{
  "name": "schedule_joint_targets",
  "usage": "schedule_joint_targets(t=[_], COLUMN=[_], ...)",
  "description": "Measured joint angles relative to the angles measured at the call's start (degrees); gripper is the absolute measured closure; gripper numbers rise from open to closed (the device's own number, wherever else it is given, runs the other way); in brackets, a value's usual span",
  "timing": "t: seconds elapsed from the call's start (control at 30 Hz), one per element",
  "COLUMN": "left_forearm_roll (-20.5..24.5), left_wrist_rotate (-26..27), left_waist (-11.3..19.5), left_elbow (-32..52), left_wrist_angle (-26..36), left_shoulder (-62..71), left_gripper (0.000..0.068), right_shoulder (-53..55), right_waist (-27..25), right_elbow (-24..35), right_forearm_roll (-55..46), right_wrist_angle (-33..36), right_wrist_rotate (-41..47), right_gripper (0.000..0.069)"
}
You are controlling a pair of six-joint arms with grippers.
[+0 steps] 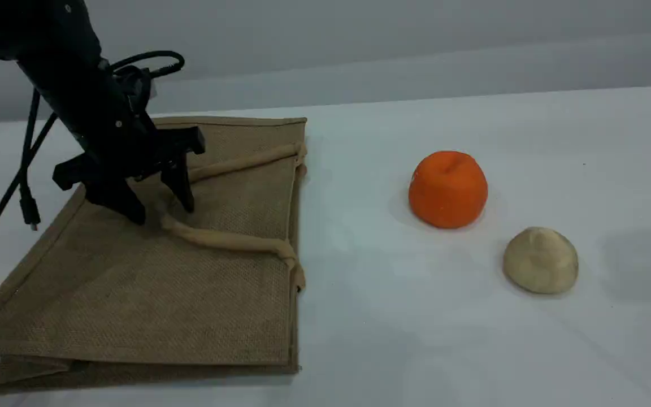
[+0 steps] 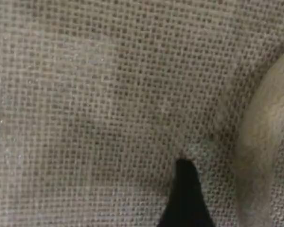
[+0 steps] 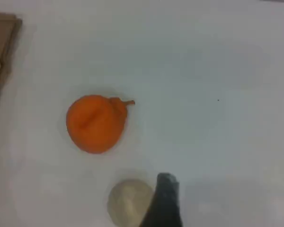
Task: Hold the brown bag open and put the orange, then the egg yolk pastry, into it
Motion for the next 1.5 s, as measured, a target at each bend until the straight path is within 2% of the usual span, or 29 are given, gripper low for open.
schedule_joint_targets(t=[0.1,0.3,0.37,0.5,0.63,0.8,0.97,1.1,1.3,1.5], left_forearm_roll=[0.0,0.0,0.0,0.0,0.0,0.0,0.0,-3.2,-7.4,-7.4], left_wrist_rotate=[0.0,0.0,0.0,3.1,7.6,13.1,18.3,20.4,26.1,31.8], left_waist=[0.0,0.0,0.0,0.0,0.0,0.0,0.0,0.0,0.0,0.0], left_elbow=[0.0,0.0,0.0,0.0,-1.7,-7.1,-14.5,-19.0,-25.5,-32.0], left_wrist_angle=[-0.3,-0.4,-0.3,0.3,3.6,11.8,22.6,29.0,35.8,36.2], left_shoulder=[0.0,0.3,0.3,-0.6,-3.9,-8.9,-12.3,-12.9,-12.9,-12.8], left_gripper=[0.0286,0.054,0.0594,0.0594,0.0594,0.0594,0.0594,0.0594,0.0594,0.0594], right_shoulder=[0.0,0.0,0.0,0.0,0.0,0.0,2.0,5.3,10.8,15.7], right_waist=[0.0,0.0,0.0,0.0,0.0,0.0,0.0,0.0,0.0,0.0], right_elbow=[0.0,0.0,0.0,0.0,0.0,0.0,0.0,0.0,0.0,0.0], right_forearm_roll=[0.0,0.0,0.0,0.1,1.8,3.9,3.8,5.4,10.9,20.3], right_wrist_angle=[0.2,0.1,0.1,0.3,0.4,0.4,-0.1,-0.1,-0.2,-0.3], right_wrist_rotate=[0.0,0.0,0.0,0.0,0.0,0.0,-2.2,-3.4,-10.0,-20.3], right_gripper=[0.012,0.012,0.012,0.012,0.012,0.012,0.012,0.012,0.012,0.012])
